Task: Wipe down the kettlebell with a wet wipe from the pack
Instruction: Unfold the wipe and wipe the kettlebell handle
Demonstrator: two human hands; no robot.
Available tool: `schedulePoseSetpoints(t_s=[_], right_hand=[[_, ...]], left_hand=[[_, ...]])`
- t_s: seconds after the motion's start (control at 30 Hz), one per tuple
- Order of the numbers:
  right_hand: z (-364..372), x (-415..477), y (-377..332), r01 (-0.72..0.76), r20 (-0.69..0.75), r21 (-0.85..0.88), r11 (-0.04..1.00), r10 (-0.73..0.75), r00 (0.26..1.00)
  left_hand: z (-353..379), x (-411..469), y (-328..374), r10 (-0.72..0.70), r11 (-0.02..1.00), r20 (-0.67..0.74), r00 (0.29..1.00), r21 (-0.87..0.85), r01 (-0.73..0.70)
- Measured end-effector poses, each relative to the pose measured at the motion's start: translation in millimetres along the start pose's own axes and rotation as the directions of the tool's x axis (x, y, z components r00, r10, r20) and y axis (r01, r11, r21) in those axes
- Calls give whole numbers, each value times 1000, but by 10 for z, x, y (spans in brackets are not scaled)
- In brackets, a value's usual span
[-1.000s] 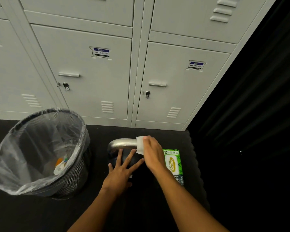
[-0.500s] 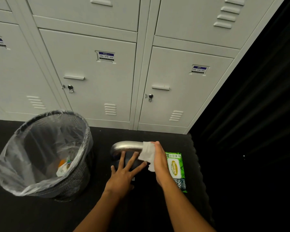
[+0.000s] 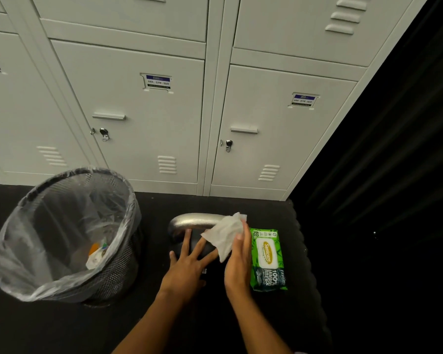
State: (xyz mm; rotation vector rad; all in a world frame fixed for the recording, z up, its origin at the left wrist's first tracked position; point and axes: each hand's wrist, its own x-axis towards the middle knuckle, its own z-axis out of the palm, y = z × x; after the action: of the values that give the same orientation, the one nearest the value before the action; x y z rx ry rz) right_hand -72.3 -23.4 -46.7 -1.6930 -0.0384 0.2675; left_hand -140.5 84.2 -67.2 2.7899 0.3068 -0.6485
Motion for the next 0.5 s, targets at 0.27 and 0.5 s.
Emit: schedulePoseSetpoints(t_s=[0.27, 0.5], right_hand=[[-118, 577, -343, -511, 79, -198, 837, 533, 842], [-53, 111, 27, 64, 124, -187, 980, -41, 991]], left_hand=[[30, 3, 17, -13, 1000, -42, 999, -10, 12], [2, -11, 27, -10, 1000, -6, 1000, 22, 10]])
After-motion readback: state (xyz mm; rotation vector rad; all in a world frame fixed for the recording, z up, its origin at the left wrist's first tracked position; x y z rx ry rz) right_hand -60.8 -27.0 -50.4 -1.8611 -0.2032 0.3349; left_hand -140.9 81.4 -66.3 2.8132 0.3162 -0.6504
